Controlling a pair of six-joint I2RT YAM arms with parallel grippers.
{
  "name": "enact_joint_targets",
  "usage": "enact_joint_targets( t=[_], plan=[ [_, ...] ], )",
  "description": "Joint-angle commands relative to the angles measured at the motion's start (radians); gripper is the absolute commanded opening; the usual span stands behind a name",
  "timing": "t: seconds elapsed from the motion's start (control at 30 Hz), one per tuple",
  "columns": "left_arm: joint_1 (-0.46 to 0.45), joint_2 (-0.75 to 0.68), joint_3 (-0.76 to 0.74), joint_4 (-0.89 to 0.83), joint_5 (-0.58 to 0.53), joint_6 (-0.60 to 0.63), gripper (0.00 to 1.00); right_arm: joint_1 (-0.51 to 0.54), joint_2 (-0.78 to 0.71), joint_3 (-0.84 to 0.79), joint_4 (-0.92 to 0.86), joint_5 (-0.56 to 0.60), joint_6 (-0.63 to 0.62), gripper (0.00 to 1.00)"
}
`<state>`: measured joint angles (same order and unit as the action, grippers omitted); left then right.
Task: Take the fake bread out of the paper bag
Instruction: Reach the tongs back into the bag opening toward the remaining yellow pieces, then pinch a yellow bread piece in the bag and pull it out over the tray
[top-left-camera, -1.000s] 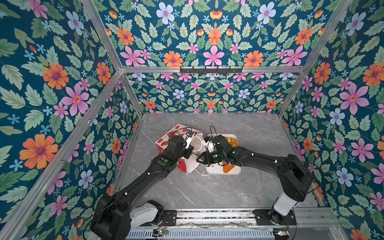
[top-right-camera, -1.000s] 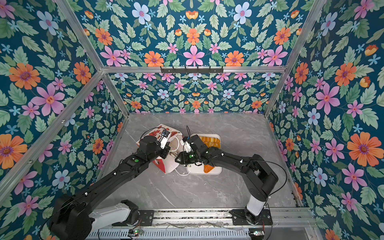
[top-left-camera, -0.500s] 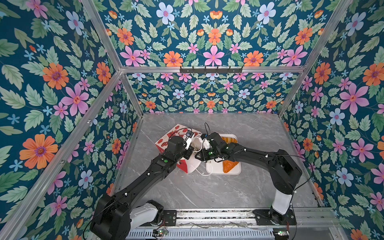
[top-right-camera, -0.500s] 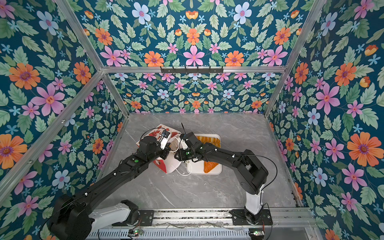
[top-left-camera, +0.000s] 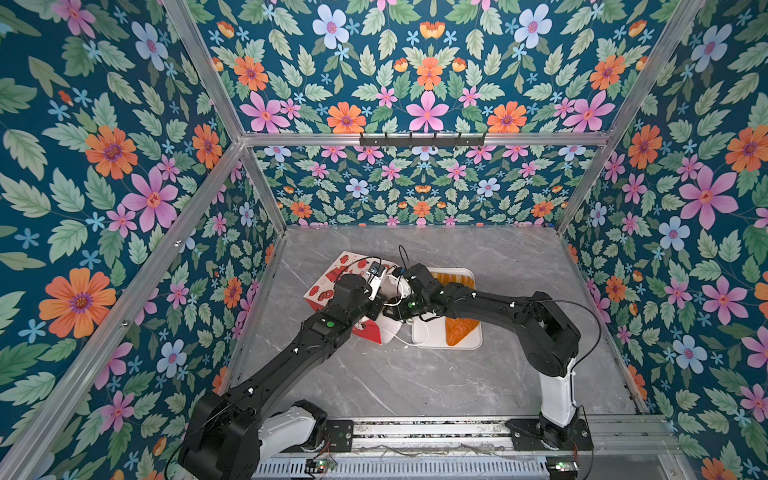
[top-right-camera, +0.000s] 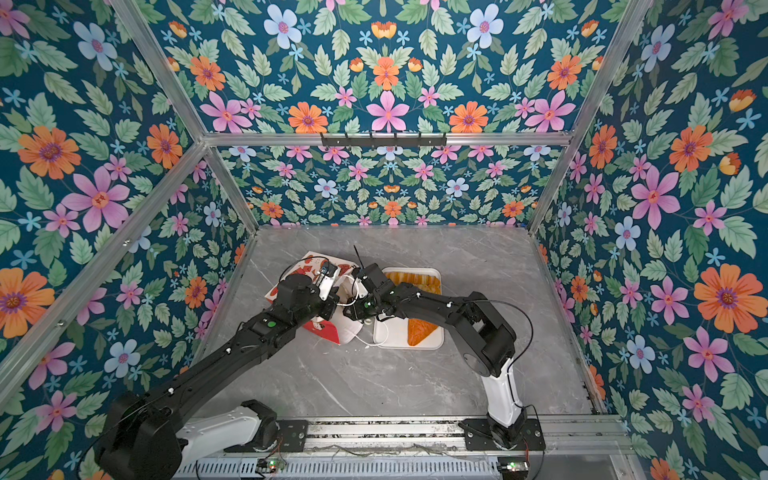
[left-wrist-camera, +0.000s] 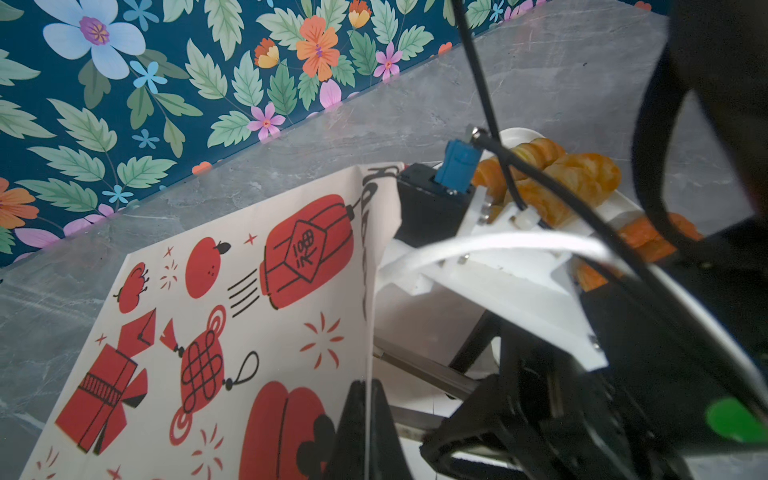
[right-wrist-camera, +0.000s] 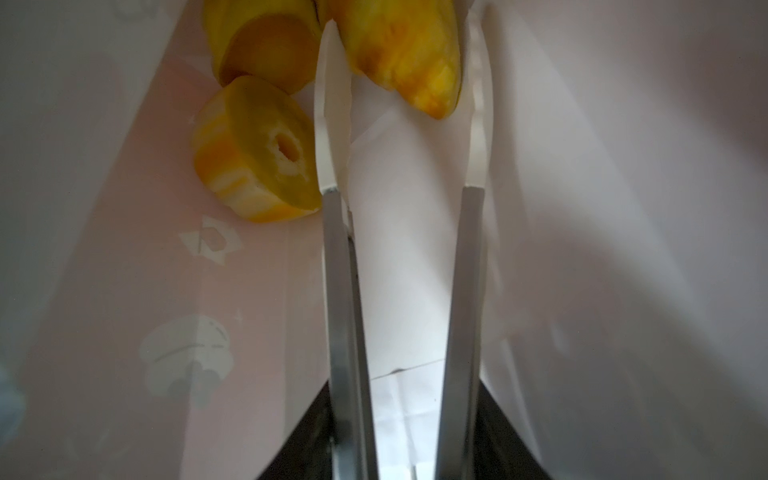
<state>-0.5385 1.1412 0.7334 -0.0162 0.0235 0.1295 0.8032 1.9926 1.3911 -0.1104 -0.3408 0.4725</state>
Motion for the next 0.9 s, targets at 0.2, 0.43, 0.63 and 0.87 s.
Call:
enact_joint_targets(
  t=[0.2, 0.43, 0.63, 0.87],
  plan=[
    [-0.002, -0.006, -0.003, 0.047, 0.036, -0.013, 0.0, 0.0, -0.003, -0.013, 0.073, -0.045, 0.03, 0.33],
    [-0.002, -0.013, -0.005, 0.048, 0.007, -0.013, 0.0, 0.0, -0.036, -0.054, 0.097, -0.061, 0.049, 0.24],
    [-0.002, -0.01, -0.008, 0.053, -0.032, -0.016, 0.0, 0.0, -0.137, -0.126, 0.069, -0.047, 0.053, 0.18],
    [-0.002, 0.004, -0.012, 0.08, -0.071, -0.02, 0.0, 0.001, -0.278, -0.188, -0.044, -0.037, 0.052, 0.17]
  ],
)
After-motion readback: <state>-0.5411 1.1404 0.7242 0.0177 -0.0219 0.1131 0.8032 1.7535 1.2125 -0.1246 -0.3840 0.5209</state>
